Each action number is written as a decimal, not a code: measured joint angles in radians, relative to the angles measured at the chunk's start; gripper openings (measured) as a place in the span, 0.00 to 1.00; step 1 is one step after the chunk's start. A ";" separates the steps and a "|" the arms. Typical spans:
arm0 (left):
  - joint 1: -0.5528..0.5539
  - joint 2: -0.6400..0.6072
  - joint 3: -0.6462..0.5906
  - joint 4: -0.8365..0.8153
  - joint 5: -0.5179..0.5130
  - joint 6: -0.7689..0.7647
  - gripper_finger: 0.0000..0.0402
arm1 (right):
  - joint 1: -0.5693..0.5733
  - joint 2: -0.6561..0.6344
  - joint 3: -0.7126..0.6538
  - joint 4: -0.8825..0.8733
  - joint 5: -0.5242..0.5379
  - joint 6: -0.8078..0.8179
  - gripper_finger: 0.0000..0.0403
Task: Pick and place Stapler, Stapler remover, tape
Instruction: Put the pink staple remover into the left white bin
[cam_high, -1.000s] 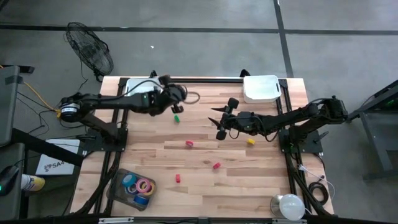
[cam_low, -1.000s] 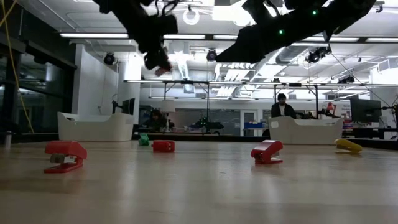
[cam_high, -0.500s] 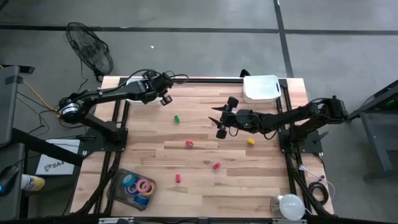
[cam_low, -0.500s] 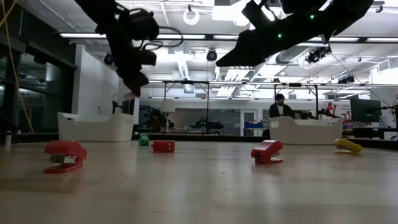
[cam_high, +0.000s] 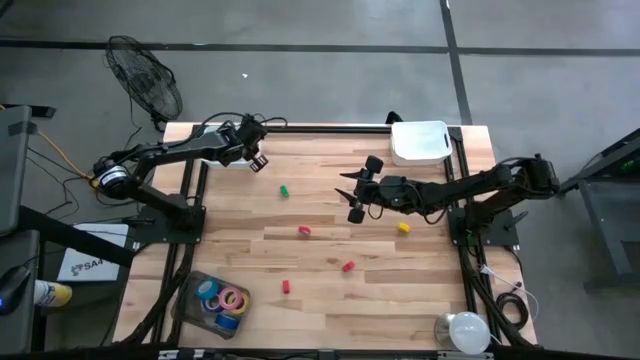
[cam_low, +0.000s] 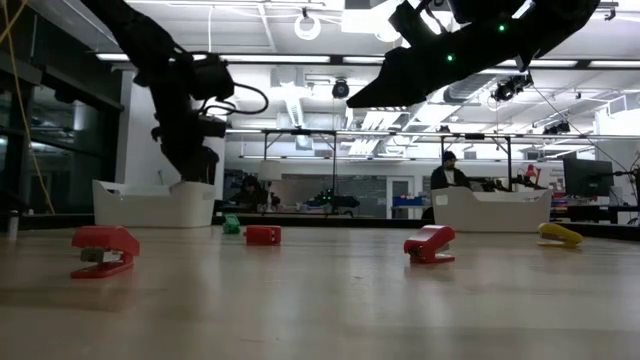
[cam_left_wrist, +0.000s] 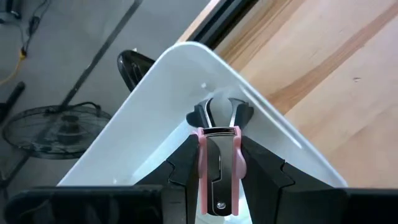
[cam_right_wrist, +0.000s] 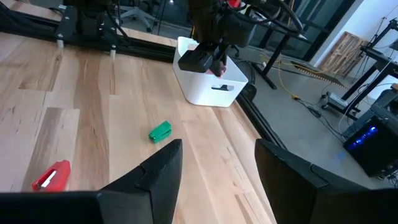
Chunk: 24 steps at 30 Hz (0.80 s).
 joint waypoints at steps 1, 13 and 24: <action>0.005 0.000 -0.005 0.003 0.004 0.000 0.22 | 0.000 0.000 0.000 0.000 0.000 0.000 0.48; 0.009 0.000 -0.013 0.016 0.020 -0.012 0.35 | 0.000 0.000 0.000 0.000 0.000 0.000 0.48; 0.009 0.000 -0.013 0.016 0.022 -0.008 0.53 | 0.000 0.000 0.000 0.000 0.000 0.007 0.48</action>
